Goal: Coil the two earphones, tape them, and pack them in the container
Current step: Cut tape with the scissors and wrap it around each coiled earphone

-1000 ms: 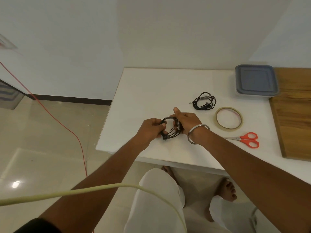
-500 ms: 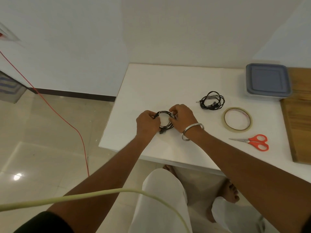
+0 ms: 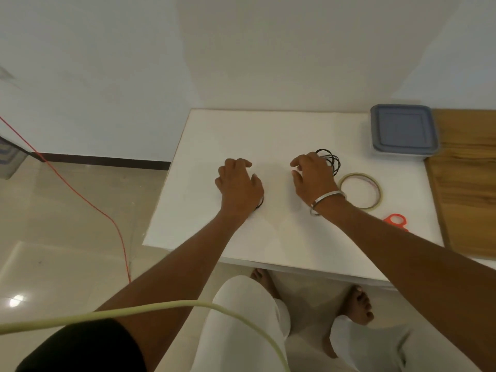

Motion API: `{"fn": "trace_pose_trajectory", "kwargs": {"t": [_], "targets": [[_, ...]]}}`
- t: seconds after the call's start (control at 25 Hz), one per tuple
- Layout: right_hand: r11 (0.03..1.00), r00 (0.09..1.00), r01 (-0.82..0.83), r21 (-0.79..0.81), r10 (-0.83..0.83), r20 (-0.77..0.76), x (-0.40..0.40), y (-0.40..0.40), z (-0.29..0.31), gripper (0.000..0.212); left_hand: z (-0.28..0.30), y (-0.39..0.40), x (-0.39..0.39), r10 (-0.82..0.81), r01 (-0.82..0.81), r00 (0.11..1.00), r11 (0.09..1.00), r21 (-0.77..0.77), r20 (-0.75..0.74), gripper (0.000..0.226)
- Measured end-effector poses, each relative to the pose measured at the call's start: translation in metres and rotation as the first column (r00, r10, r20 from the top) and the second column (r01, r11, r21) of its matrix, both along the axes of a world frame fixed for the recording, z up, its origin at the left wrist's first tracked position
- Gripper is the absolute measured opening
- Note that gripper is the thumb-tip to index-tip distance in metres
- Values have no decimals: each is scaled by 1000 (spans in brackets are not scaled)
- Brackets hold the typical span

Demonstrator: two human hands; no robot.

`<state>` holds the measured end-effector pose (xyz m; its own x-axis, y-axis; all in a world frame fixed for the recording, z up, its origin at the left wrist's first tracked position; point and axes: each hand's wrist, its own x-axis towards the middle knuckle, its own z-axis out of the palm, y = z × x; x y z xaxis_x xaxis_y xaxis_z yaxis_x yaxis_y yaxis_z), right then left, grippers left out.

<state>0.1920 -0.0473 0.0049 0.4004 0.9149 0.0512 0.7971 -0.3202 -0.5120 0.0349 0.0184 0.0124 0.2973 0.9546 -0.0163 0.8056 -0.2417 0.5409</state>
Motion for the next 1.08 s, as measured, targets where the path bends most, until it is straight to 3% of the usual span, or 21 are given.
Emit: {"fn": "trace_pose_trajectory", "kwargs": {"t": [0.16, 0.28, 0.44, 0.52, 0.76, 0.96, 1.08], "targets": [[973, 968, 218, 73, -225, 113, 50, -14, 5, 20, -2, -5, 57, -164, 164, 986, 986, 42, 15, 27], [947, 951, 306, 101, -308, 8, 77, -16, 3, 20, -5, -4, 95, -193, 196, 978, 980, -41, 76, 29], [959, 965, 231, -167, -248, -85, 93, -9, -7, 33, -8, 4, 123, -342, 344, 939, 934, -98, 38, 41], [954, 966, 220, -206, -242, -93, 92, -3, -12, 34, -8, 10, 131, -418, 415, 908, 905, -89, -19, 43], [960, 975, 202, -194, -215, -51, 89, 4, -15, 28, -4, 23, 141, -555, 546, 815, 832, -101, -168, 30], [985, 976, 168, -35, -172, -133, 94, -8, -10, 29, -9, 18, 135, -503, 495, 857, 864, -92, -111, 35], [996, 993, 86, 35, -83, -79, 113, -31, -5, 25, -7, 12, 129, -449, 448, 887, 893, -35, -104, 39]]}}
